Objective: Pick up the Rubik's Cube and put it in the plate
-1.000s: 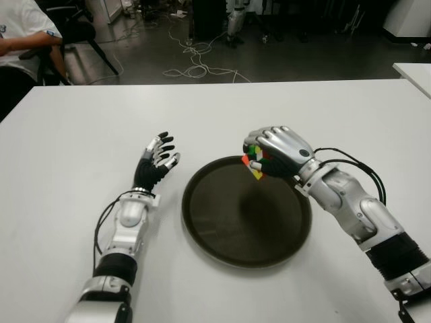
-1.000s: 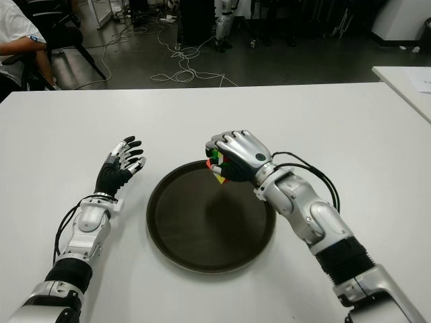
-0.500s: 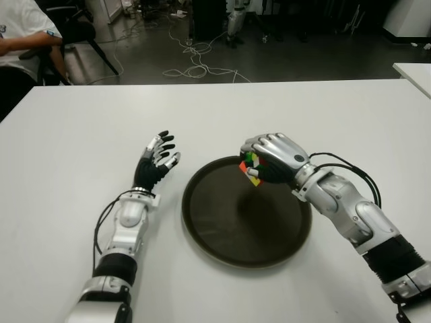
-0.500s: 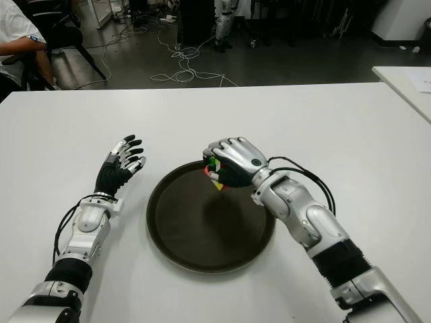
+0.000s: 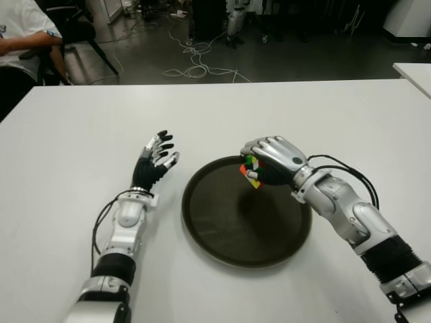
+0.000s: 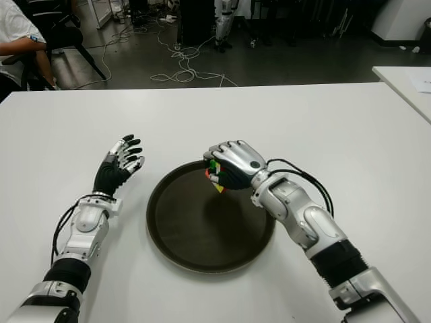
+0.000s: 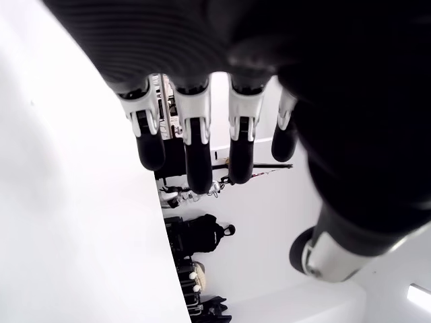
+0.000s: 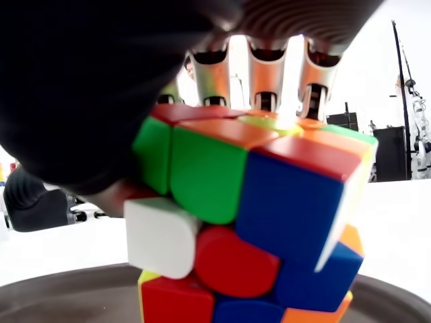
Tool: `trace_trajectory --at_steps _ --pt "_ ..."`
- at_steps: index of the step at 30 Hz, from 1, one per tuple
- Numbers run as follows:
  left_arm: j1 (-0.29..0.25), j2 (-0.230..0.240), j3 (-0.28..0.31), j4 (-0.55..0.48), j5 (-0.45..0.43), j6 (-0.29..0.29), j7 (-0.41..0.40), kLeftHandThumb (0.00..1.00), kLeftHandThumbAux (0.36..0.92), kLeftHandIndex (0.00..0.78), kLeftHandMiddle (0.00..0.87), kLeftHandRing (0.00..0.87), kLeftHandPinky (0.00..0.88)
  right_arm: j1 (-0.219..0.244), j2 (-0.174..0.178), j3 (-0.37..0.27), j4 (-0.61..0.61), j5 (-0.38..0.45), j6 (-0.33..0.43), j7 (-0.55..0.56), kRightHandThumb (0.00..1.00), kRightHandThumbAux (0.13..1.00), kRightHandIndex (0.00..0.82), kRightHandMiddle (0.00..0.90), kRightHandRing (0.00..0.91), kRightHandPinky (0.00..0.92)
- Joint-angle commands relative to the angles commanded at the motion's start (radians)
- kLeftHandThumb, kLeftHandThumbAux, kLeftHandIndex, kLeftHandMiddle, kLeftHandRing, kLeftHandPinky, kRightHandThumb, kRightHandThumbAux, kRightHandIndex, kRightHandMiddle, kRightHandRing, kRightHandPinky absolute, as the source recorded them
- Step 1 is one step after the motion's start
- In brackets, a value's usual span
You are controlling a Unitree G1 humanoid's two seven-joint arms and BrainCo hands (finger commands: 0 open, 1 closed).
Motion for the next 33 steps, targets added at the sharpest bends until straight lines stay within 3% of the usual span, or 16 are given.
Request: trace_trajectory --at_steps 9,20,23,25,29,33 --pt "0.003 -0.004 0.003 -0.008 -0.003 0.006 0.009 0.088 0.716 0.139 0.190 0.179 0.150 0.005 0.006 -0.004 -0.001 0.000 0.000 -0.010 0.696 0.720 0.431 0.621 0.630 0.584" --pt "0.002 0.000 -0.001 -0.009 0.001 0.004 0.004 0.077 0.681 0.130 0.178 0.164 0.123 0.018 0.030 -0.016 0.018 0.020 -0.001 -0.060 0.671 0.728 0.411 0.438 0.468 0.459" --pt "0.001 0.000 0.000 -0.005 -0.002 -0.001 -0.001 0.086 0.682 0.133 0.179 0.165 0.125 0.020 0.035 -0.019 0.024 0.024 -0.004 -0.068 0.317 0.667 0.300 0.374 0.402 0.404" --pt "0.001 0.000 0.001 -0.001 -0.005 -0.005 -0.004 0.091 0.692 0.135 0.184 0.167 0.126 0.021 0.036 -0.020 0.028 0.026 -0.008 -0.071 0.212 0.648 0.251 0.343 0.365 0.371" --pt "0.000 -0.002 0.005 0.002 -0.011 -0.007 -0.006 0.097 0.702 0.135 0.190 0.170 0.128 0.018 0.034 -0.018 0.038 0.026 -0.018 -0.069 0.097 0.623 0.180 0.288 0.301 0.317" --pt "0.001 -0.003 0.006 0.000 -0.011 -0.004 -0.005 0.098 0.694 0.130 0.189 0.172 0.129 0.013 0.030 -0.016 0.046 0.024 -0.026 -0.060 0.060 0.614 0.146 0.249 0.261 0.289"
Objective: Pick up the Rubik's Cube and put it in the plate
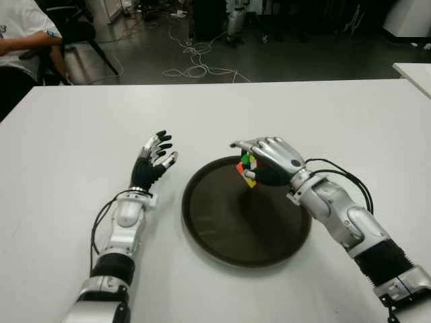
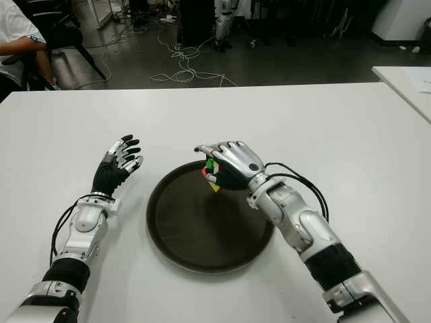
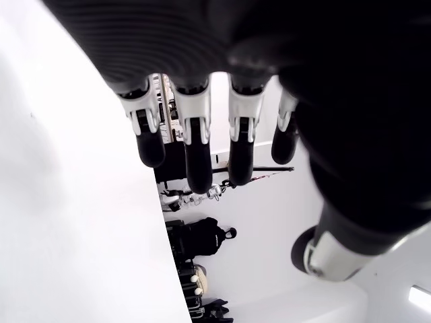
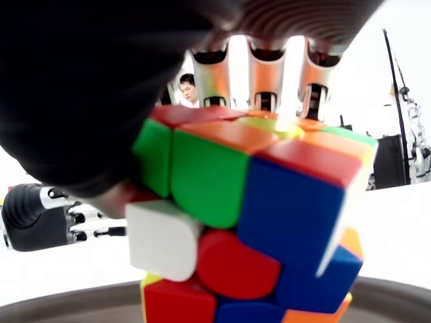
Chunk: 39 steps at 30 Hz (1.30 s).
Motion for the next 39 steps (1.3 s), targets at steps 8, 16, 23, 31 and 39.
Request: trace_trajectory --at_steps 8,16,23,31,39 --pt "0.001 0.001 -0.004 -0.003 0.015 -0.003 0.021 0.102 0.685 0.136 0.191 0.174 0.141 -0.005 -0.004 0.003 0.003 -0.007 0.002 0.020 0.020 0.606 0.116 0.192 0.193 0.205" --pt "0.000 0.002 -0.005 0.002 0.017 0.003 0.026 0.101 0.688 0.134 0.195 0.179 0.141 -0.009 -0.008 0.009 0.012 -0.021 0.001 0.022 0.021 0.557 0.036 0.056 0.053 0.080" --pt "-0.003 0.002 -0.004 0.010 0.018 -0.002 0.027 0.099 0.705 0.139 0.198 0.181 0.135 -0.015 -0.011 0.018 0.031 -0.051 -0.002 -0.014 0.043 0.494 0.002 0.003 0.003 0.009" --pt "-0.010 0.006 -0.002 0.029 0.010 -0.016 0.011 0.105 0.711 0.143 0.200 0.188 0.161 -0.019 -0.004 0.016 0.045 -0.074 0.003 -0.055 0.047 0.440 0.000 0.000 0.000 0.000" --pt "-0.011 0.011 -0.004 0.040 0.010 -0.032 0.004 0.084 0.687 0.141 0.196 0.185 0.157 -0.025 0.007 0.006 0.077 -0.062 -0.017 -0.138 0.030 0.419 0.000 0.000 0.000 0.000"
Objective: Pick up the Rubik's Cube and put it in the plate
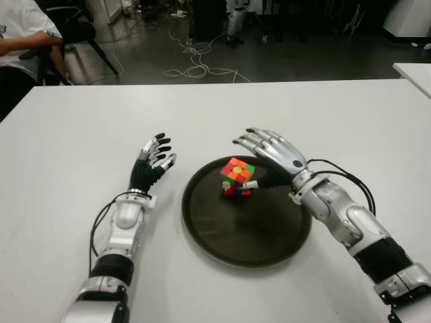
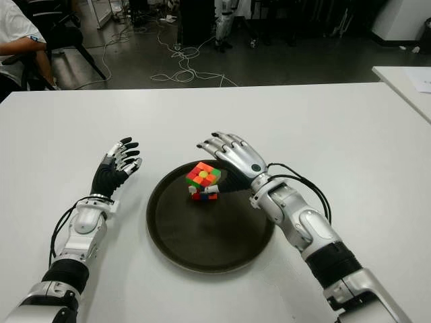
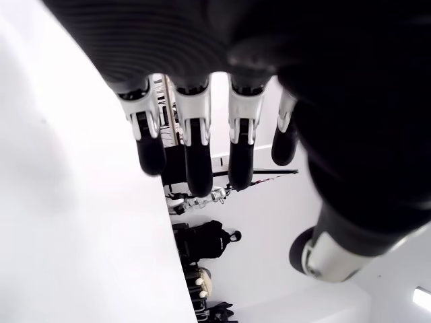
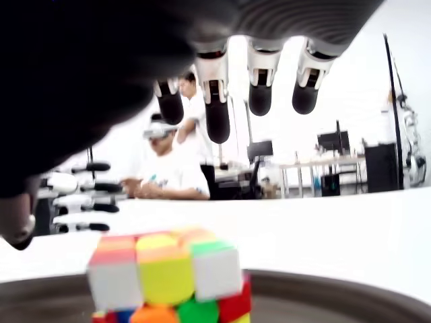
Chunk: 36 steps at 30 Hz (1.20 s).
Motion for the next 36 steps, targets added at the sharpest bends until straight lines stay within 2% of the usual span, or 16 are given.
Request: trace_trajectory --at_steps 6,13,18,22,26,27,28,32,34,36 --pt "-0.001 0.003 0.002 0.008 -0.010 -0.009 -0.018 0.081 0.701 0.134 0.189 0.178 0.151 -0.026 0.005 -0.044 0.038 0.050 -0.009 -0.034 0.039 0.395 0.000 0.000 0.000 0.000" --pt "-0.005 0.009 0.003 0.015 -0.021 -0.004 -0.039 0.072 0.717 0.127 0.185 0.170 0.134 -0.099 -0.009 -0.118 0.159 0.133 -0.070 -0.089 0.071 0.393 0.000 0.000 0.000 0.000" --pt "-0.009 0.009 0.007 0.018 -0.022 0.005 -0.036 0.048 0.702 0.128 0.186 0.171 0.142 -0.139 0.001 -0.174 0.239 0.202 -0.108 -0.144 0.076 0.392 0.000 0.000 0.000 0.000" --pt "-0.010 0.008 0.007 0.020 -0.018 0.010 -0.024 0.059 0.682 0.136 0.188 0.172 0.143 -0.169 0.025 -0.203 0.328 0.245 -0.147 -0.208 0.068 0.413 0.000 0.000 0.000 0.000" --pt "-0.013 0.008 0.006 0.027 -0.010 0.010 -0.010 0.066 0.677 0.139 0.196 0.176 0.146 -0.216 0.059 -0.233 0.471 0.303 -0.208 -0.273 0.088 0.457 0.000 0.000 0.000 0.008" --pt "-0.013 0.010 0.005 0.028 -0.009 0.010 -0.008 0.066 0.677 0.139 0.197 0.176 0.146 -0.235 0.075 -0.257 0.536 0.347 -0.236 -0.267 0.091 0.462 0.000 0.000 0.000 0.011" --pt "-0.014 0.011 0.005 0.029 -0.008 0.011 -0.007 0.060 0.684 0.135 0.196 0.177 0.145 -0.251 0.085 -0.274 0.586 0.380 -0.258 -0.263 0.102 0.482 0.000 0.030 0.036 0.056" --pt "-0.012 0.013 0.002 0.025 -0.007 0.010 -0.007 0.047 0.698 0.127 0.194 0.171 0.138 -0.295 0.129 -0.344 0.742 0.519 -0.306 -0.168 0.120 0.522 0.026 0.085 0.109 0.145" --pt "-0.011 0.013 0.001 0.023 -0.007 0.008 -0.010 0.042 0.710 0.124 0.190 0.164 0.133 -0.319 0.158 -0.377 0.794 0.581 -0.304 -0.109 0.133 0.540 0.050 0.108 0.139 0.179" --pt "-0.010 0.012 0.001 0.021 -0.009 0.007 -0.013 0.041 0.716 0.124 0.187 0.162 0.135 -0.332 0.173 -0.402 0.821 0.629 -0.305 -0.058 0.149 0.550 0.064 0.117 0.152 0.195"
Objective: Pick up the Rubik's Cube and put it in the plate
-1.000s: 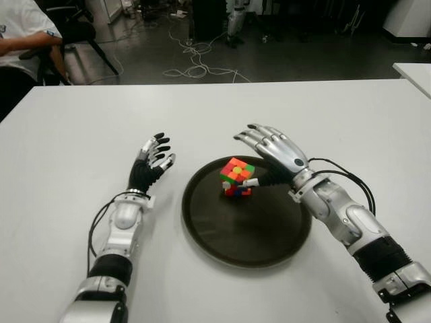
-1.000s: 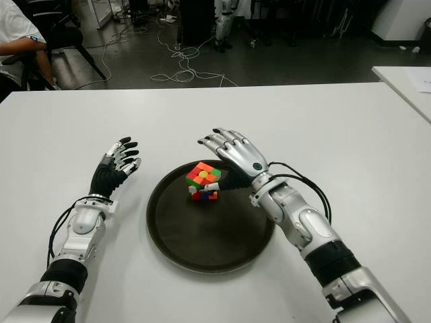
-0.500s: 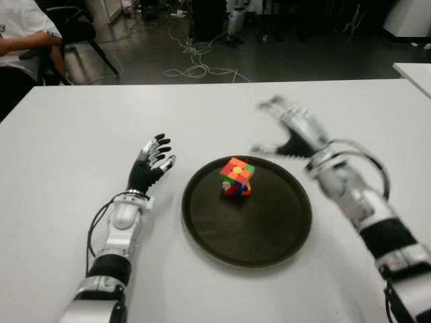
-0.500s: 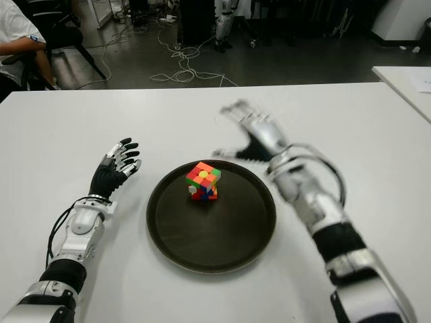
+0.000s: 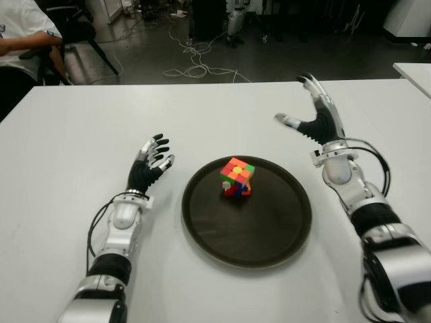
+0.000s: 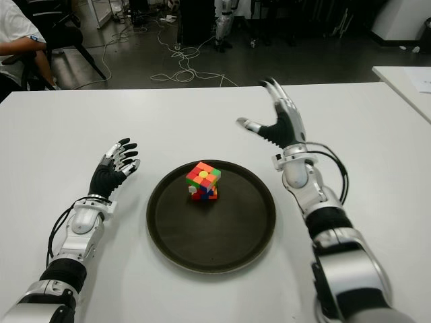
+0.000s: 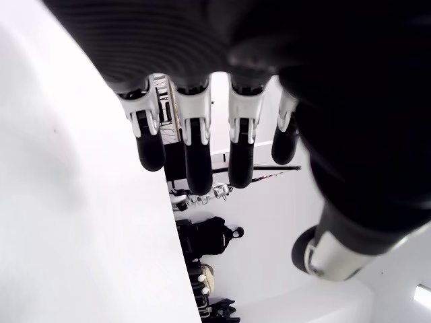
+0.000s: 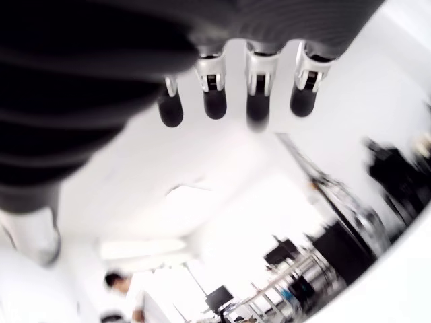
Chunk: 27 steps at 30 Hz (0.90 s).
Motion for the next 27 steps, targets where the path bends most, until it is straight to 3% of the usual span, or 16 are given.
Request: trace_trajectory --at_steps 6,18,27 --pt "-0.004 -0.002 0.002 0.012 -0.004 -0.004 -0.003 0.033 0.721 0.116 0.176 0.158 0.128 -0.007 0.014 -0.051 0.038 0.085 0.028 0.086 0.201 0.578 0.088 0.154 0.191 0.240" --pt "-0.005 -0.006 0.003 0.004 -0.005 0.008 0.005 0.056 0.694 0.124 0.191 0.177 0.157 -0.043 0.001 -0.031 0.144 0.036 0.060 0.008 0.248 0.620 0.141 0.234 0.269 0.300" --pt "-0.002 -0.006 0.005 -0.001 -0.013 0.014 -0.004 0.062 0.715 0.122 0.196 0.174 0.152 -0.052 0.011 -0.027 0.159 0.027 0.063 -0.019 0.240 0.652 0.189 0.271 0.311 0.325"
